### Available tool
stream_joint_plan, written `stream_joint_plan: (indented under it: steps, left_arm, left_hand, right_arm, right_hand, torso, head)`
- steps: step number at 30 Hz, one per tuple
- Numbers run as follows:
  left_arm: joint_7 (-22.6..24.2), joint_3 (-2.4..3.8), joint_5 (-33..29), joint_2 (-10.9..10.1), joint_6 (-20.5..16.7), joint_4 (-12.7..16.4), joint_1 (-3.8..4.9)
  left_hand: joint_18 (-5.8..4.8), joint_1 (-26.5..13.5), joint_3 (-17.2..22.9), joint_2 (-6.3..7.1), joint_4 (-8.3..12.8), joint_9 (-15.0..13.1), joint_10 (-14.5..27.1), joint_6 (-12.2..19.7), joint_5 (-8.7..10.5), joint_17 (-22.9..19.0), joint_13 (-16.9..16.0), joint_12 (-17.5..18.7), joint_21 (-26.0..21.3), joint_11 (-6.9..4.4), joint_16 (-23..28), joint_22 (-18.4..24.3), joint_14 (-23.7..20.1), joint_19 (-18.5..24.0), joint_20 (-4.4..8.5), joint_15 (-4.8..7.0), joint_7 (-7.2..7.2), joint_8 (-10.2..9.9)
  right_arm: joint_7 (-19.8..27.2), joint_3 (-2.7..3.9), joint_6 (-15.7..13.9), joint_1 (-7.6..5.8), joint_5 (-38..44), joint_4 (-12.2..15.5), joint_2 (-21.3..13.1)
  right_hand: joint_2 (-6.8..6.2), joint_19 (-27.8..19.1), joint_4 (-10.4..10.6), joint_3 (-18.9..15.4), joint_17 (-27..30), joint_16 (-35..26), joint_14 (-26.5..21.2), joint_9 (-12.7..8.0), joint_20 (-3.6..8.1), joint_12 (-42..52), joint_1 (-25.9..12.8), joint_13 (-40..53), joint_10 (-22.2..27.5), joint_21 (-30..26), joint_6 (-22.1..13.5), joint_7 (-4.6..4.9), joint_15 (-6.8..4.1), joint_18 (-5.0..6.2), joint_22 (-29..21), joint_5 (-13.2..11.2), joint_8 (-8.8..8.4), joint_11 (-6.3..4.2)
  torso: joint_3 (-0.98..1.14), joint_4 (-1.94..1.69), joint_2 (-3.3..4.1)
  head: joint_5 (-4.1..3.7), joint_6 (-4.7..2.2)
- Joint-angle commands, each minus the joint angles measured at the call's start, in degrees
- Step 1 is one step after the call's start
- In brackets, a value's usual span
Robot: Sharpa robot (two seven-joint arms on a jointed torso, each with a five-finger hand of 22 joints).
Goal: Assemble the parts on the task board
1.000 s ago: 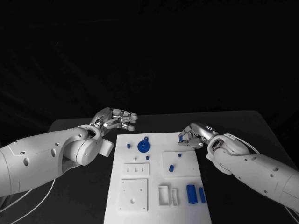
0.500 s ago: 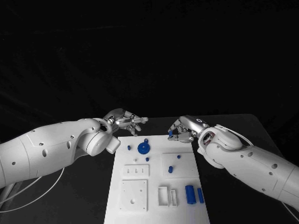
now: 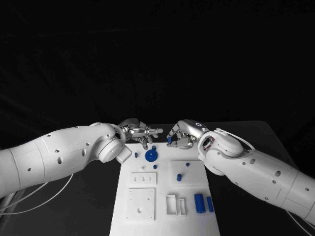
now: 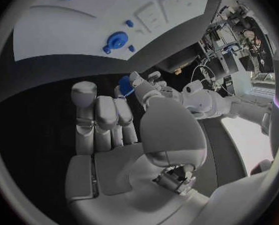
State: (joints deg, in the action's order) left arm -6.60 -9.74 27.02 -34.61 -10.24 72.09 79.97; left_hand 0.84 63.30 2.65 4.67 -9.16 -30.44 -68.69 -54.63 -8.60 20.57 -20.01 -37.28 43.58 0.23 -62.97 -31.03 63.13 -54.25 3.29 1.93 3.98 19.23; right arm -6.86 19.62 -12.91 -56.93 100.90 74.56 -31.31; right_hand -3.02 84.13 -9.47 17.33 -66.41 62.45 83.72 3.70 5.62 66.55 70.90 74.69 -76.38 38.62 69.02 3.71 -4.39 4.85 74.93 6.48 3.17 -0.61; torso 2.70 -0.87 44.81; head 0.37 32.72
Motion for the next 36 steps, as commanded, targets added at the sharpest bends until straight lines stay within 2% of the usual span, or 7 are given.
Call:
stream_joint_plan:
  steps: [1, 5, 9, 21, 31, 33, 36]
  left_arm:
    - [-2.6, -0.09, 3.3, 0.4, 0.3, 0.1, 0.13]
    - [-4.2, -0.25, 4.3, 0.8, 0.9, 0.1, 0.13]
    - [-5.9, -0.39, 5.1, 1.2, 1.7, 0.4, 0.13]
    - [-7.7, -0.47, 4.5, 1.9, 2.1, 0.0, 0.14]
    - [-8.4, -0.47, 3.1, 2.2, 3.7, 0.1, 0.15]
    - [-8.6, -0.47, 2.8, 2.3, 4.2, 0.2, 0.15]
    - [-8.6, -0.47, 2.5, 2.3, 4.7, 0.2, 0.15]
  left_hand:
    - [-0.07, 0.4, -0.4, 0.31, 0.4, 0.5, 0.5, 0.2, 0.26, -0.7, 0.3, -0.3, -0.7, 0.11, -0.1, -0.4, -0.4, 0.1, -0.37, -0.10, -0.08, -1.0]
    - [-0.16, 0.1, -0.3, 0.54, 0.3, 0.9, 0.6, -0.2, 0.63, -1.1, 0.7, -0.3, -1.3, 0.08, -0.3, -1.1, -0.6, 0.0, -0.33, -0.06, -0.03, -1.7]
    - [-0.11, 0.3, 0.6, 1.92, -1.8, 2.0, 0.7, -0.6, 1.41, -1.5, 1.0, -0.3, -2.2, 0.23, -0.4, -2.1, -0.8, -0.2, -0.45, -0.18, 0.14, -3.0]
    - [-0.12, 0.6, 0.4, 1.11, -1.5, 2.5, 0.6, -1.0, 1.50, -1.9, 1.3, 0.0, -3.2, 0.23, -0.3, -3.1, -0.7, -0.5, -0.47, -0.19, 0.15, -3.5]
    - [-0.15, 0.6, -0.4, -0.44, 0.2, 2.6, 0.4, -1.5, 1.31, -1.8, 1.3, -0.1, -4.2, 0.08, -0.5, -4.6, -0.5, -0.9, -0.34, -0.05, -0.02, -3.4]
    - [-0.19, 1.1, -1.4, -1.99, 2.0, 2.5, 0.4, -1.8, 0.97, -1.7, 1.2, -0.2, -4.5, 0.02, -0.7, -5.3, -0.6, -1.1, -0.28, 0.01, -0.06, -3.5]
    - [-0.22, 1.5, -2.1, -3.36, 3.4, 2.5, 0.3, -2.2, 0.66, -1.6, 1.3, -0.1, -4.9, -0.04, -0.7, -5.9, -0.6, -1.1, -0.25, 0.05, -0.10, -3.8]
  right_arm:
    - [-1.4, 0.02, 1.5, -0.04, 1.6, 0.3, 0.5]
    - [-1.6, 0.01, 1.5, -0.05, 2.0, 0.4, 1.0]
    - [-1.9, 0.01, 1.6, -0.06, 2.3, 0.6, 1.4]
    - [-2.2, -0.02, 2.5, -0.08, 3.4, 1.5, 1.8]
    - [-2.6, -0.06, 3.0, -0.08, 3.9, 1.6, 2.1]
    - [-2.7, -0.06, 3.1, -0.08, 3.9, 1.7, 2.1]
    - [-2.7, -0.07, 3.2, -0.08, 4.0, 1.6, 2.2]
  right_hand:
    - [-0.15, 2.9, 0.2, 0.2, -0.1, 0.2, -0.1, 0.1, 0.34, -0.1, -0.4, 0.1, 0.0, 0.1, -0.3, -0.03, -0.35, -0.25, 1.4, 0.4, 0.42, -0.27]
    - [-0.18, 2.9, 0.1, 0.1, -0.1, 0.2, -0.1, 0.1, 0.35, -0.1, -0.5, 0.1, 0.0, 0.1, -0.3, -0.03, -0.38, -0.22, 1.3, 0.9, 0.41, -0.29]
    - [-0.17, 2.9, 0.2, 0.1, -0.1, 0.2, -0.1, 0.1, 0.36, -0.1, -0.6, 0.1, 0.0, 0.0, -0.3, -0.03, -0.38, -0.20, 1.3, 1.1, 0.39, -0.30]
    - [-0.24, 2.9, 0.2, 0.1, -0.1, 0.2, -0.1, 0.1, 0.38, -0.1, -0.6, 0.1, 0.0, 0.2, -0.4, -0.03, -0.40, -0.18, 1.3, 1.6, 0.41, -0.32]
    - [-0.26, 2.9, 0.3, 0.1, 0.0, 0.1, -0.2, 0.1, 0.38, -0.2, -0.7, 0.1, 0.1, 0.1, -0.4, -0.02, -0.40, -0.17, 1.2, 1.9, 0.41, -0.31]
    - [-0.28, 2.9, 0.4, 0.1, 0.0, 0.1, -0.2, 0.1, 0.38, -0.1, -0.8, 0.1, 0.1, 0.1, -0.4, -0.03, -0.40, -0.17, 1.2, 1.9, 0.41, -0.32]
    - [-0.28, 2.9, 0.4, 0.1, 0.0, 0.1, -0.2, 0.1, 0.38, -0.1, -0.8, 0.1, 0.1, 0.1, -0.4, -0.03, -0.40, -0.17, 1.2, 1.9, 0.41, -0.32]
  torso:
    - [0.01, -0.04, -0.12]
    - [0.08, 0.07, -0.03]
    - [0.10, -0.06, 0.04]
    - [0.14, 0.16, 0.15]
    - [0.08, 0.00, 0.18]
    - [0.09, 0.03, 0.20]
    - [0.09, 0.01, 0.17]
  head:
    - [-0.14, 0.03]
    - [-0.15, -0.07]
    - [-0.09, -0.04]
    - [-0.13, -0.11]
    - [-0.16, -0.29]
    - [-0.14, -0.32]
    - [-0.20, -0.25]
